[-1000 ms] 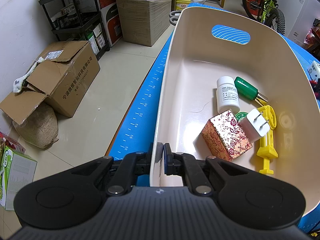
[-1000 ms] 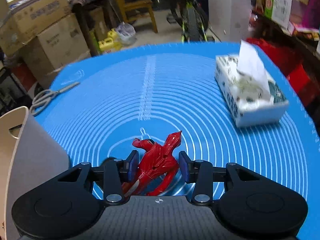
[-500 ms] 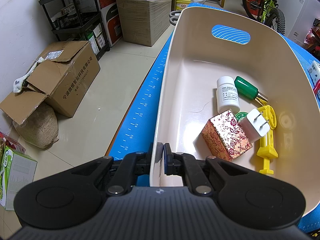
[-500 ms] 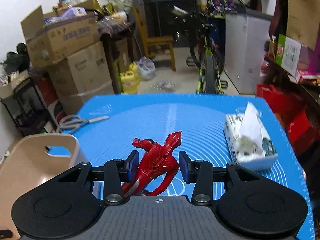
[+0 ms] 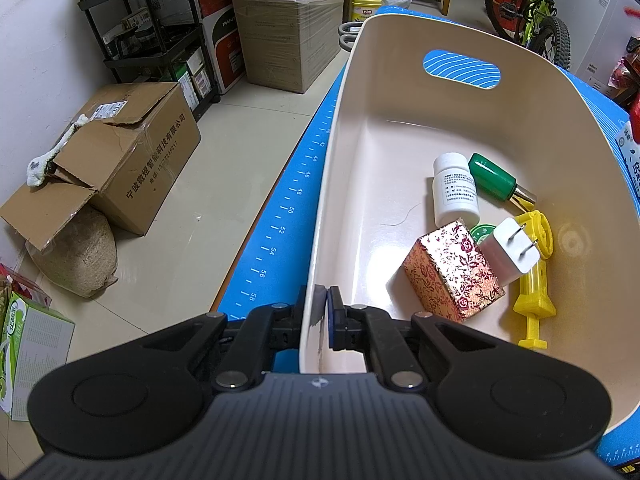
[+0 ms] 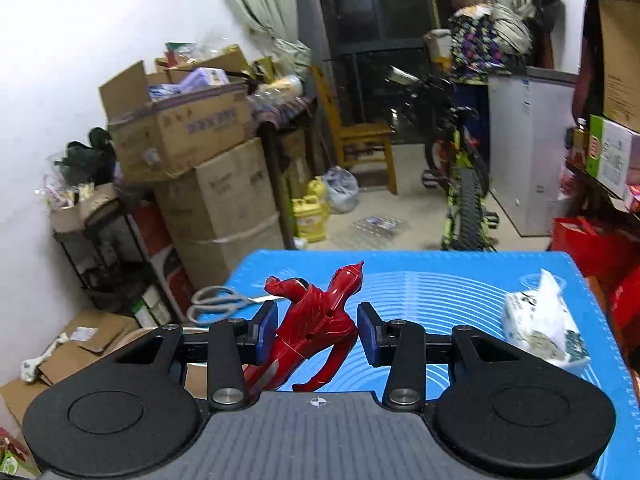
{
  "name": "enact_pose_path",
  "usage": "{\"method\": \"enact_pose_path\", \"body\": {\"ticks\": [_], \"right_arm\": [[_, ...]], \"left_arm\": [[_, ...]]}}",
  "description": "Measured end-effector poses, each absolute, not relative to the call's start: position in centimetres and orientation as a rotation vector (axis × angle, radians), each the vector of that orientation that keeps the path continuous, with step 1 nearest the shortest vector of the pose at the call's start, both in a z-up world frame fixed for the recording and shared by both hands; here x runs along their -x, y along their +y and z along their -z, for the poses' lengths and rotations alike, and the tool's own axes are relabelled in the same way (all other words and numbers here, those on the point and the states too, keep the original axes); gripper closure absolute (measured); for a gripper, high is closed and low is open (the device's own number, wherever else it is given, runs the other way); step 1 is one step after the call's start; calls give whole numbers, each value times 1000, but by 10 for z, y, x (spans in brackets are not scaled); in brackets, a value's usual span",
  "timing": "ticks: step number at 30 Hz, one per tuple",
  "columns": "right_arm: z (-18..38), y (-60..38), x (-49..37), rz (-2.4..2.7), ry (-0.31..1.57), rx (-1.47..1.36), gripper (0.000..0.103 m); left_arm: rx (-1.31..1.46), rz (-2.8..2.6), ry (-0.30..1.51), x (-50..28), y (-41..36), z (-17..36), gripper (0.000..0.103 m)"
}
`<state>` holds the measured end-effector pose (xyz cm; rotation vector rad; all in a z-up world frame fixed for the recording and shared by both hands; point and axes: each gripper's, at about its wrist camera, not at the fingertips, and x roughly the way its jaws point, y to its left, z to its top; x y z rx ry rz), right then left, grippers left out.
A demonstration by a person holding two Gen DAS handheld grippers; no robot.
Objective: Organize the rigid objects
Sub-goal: 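Lift the red figure and carry it toward the bin with the right gripper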
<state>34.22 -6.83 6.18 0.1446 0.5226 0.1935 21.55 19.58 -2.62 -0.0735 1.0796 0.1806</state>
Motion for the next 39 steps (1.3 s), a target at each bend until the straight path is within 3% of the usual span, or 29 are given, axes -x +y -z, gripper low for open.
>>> {"method": "enact_pose_path", "body": {"ticks": [16,39], "right_arm": [[-32,38,-349,-367,618,-22,53],[44,103,-372,-383,943,38,53]], "left_arm": [[72,-181,1079,-216,196,26,93],[75,-180,1080,-218,197,24,94]]}}
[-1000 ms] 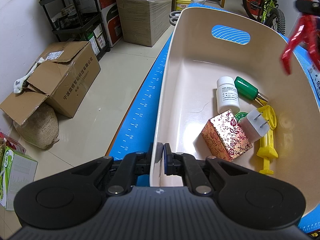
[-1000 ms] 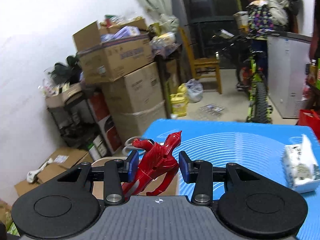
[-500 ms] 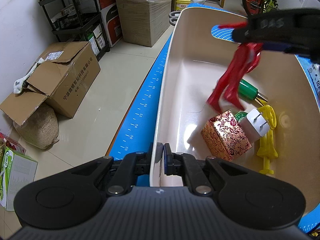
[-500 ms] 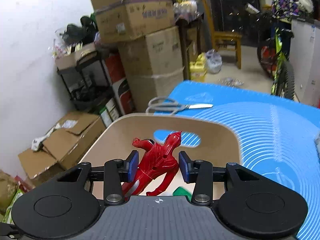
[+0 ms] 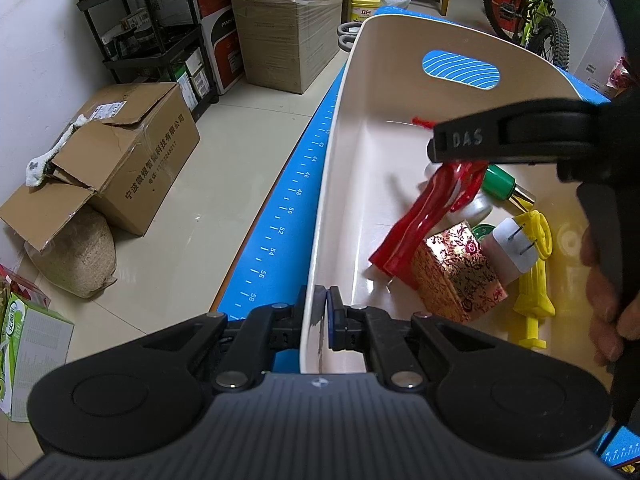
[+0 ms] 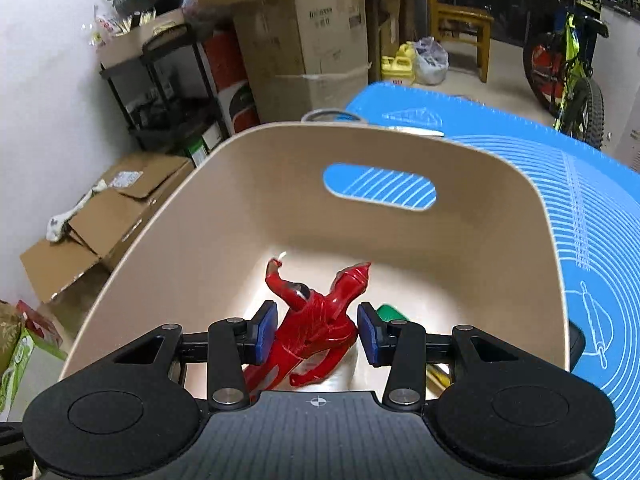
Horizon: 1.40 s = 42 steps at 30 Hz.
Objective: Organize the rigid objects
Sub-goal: 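Lift the red figure and carry it toward the bin with the right gripper, then lower the red figure into the bin and open the right gripper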
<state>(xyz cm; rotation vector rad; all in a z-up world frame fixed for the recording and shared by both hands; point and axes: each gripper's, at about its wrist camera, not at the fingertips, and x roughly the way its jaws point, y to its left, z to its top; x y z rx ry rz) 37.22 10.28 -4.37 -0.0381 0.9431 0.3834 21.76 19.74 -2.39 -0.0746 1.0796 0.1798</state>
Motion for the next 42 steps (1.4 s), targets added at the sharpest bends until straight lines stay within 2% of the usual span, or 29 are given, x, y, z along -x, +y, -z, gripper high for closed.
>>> {"method": "enact_pose_path", "body": {"ticks": [11,14,17,23,28,30,42], "right_arm": [[52,109,-373,-354,1004,85,53],[52,105,-375,-351,1009,68,41],[48,103,-374,-366,995,63,37],[34,106,-366,-383,932,113,22],[21,102,-361,-395,900,116,17],[16,101,-360,-398,884,125,12],[-30,77,-338,-425,723,129,3]], "left_arm": [[73,-180,1077,-218,196,24,94],[67,-182,1075,-218,194,24,94],[69,-183,1077,-219,195,25,94],[67,-185,1078,-220,194,25,93],[67,-184,1078,-220,194,25,93],[67,-184,1077,-219,194,25,93],[66,-185,1078,-220,193,25,93]]}}
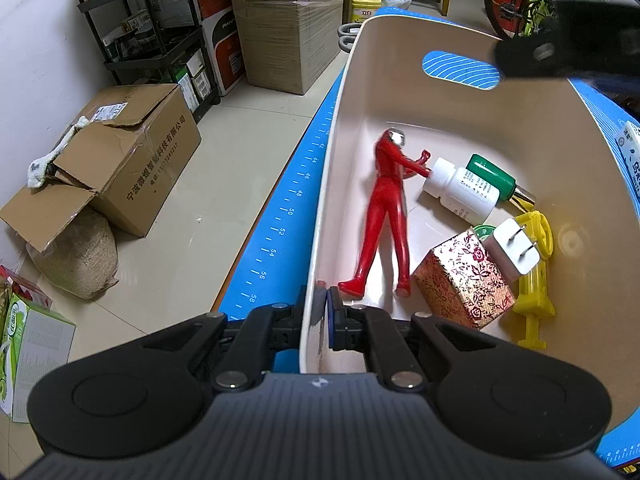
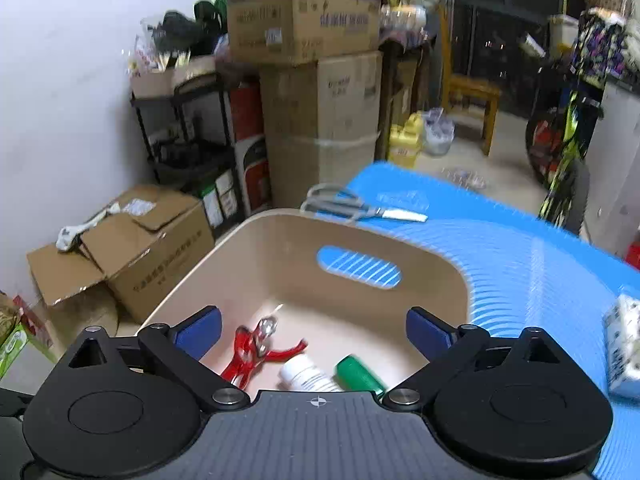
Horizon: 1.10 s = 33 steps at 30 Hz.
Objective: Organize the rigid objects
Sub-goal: 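Lower the red figure into the bin and open the right gripper, then move the right gripper to the black earbud case and grasp it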
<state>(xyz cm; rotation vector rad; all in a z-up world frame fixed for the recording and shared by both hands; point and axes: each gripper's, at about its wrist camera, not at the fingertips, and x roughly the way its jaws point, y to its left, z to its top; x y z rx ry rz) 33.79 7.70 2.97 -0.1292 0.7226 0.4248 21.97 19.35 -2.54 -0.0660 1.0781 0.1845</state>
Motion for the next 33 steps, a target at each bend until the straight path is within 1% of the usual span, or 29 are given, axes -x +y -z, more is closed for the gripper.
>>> {"method": "enact_pose_path", "body": {"ticks": [7,13,21,33], "right_arm": [[-53,39,-340,-370,671,106,2],[-51,-2,-353,-292,666,79,2],[-22,-41,-369,-196,708,93,2],[49,-74,-397,-134,878,107,2]], "left_arm": [[66,-185,1078,-219,194,26,93],[65,-184,1078,-219,194,26,93],[65,-184,1078,-219,194,26,93],[63,-185,1078,-219,194,26,93]]}}
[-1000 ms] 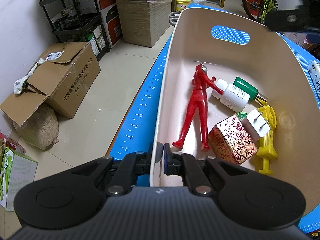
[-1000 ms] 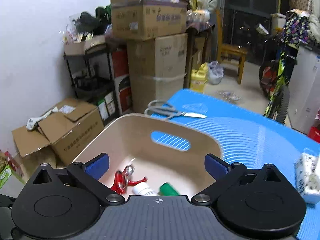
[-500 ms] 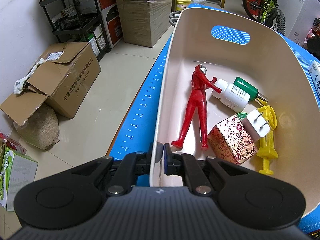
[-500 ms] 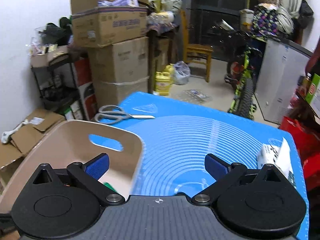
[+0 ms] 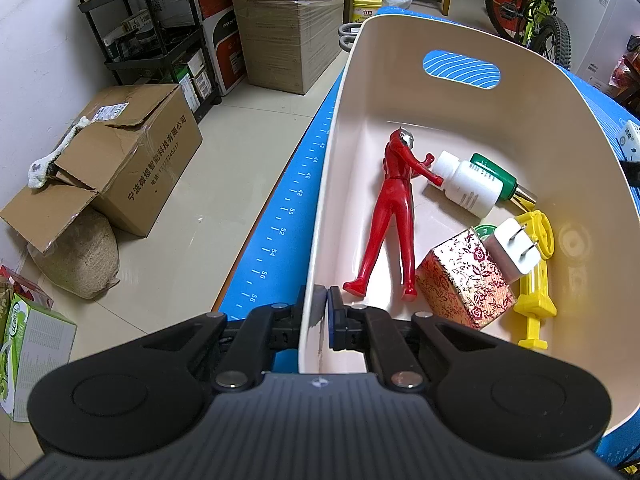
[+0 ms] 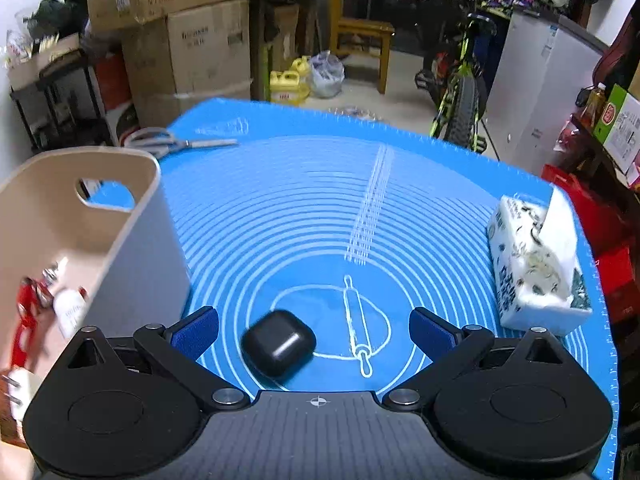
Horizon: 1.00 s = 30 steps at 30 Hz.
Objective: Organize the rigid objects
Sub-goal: 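Move the right gripper to the black earbud case and grasp it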
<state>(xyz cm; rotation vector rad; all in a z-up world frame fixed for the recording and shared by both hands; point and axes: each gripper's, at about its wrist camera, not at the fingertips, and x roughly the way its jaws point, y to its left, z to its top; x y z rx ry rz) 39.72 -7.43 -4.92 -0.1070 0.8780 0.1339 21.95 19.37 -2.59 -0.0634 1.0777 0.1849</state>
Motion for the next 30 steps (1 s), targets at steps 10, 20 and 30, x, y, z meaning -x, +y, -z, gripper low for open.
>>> {"method": "enact_pose_path", "body": {"ticks": [10,20,30], "right_arm": [[85,-67,-411,-176,935,143,2],[102,-58,-409,-182,892,179,3],[109,-49,-400,-200,868,171,22]], "left_arm": [[64,-185,1078,-219,193,26,93],[64,-185,1078,-219,194,26,92],[64,-185,1078,-219,193,26,92]]}}
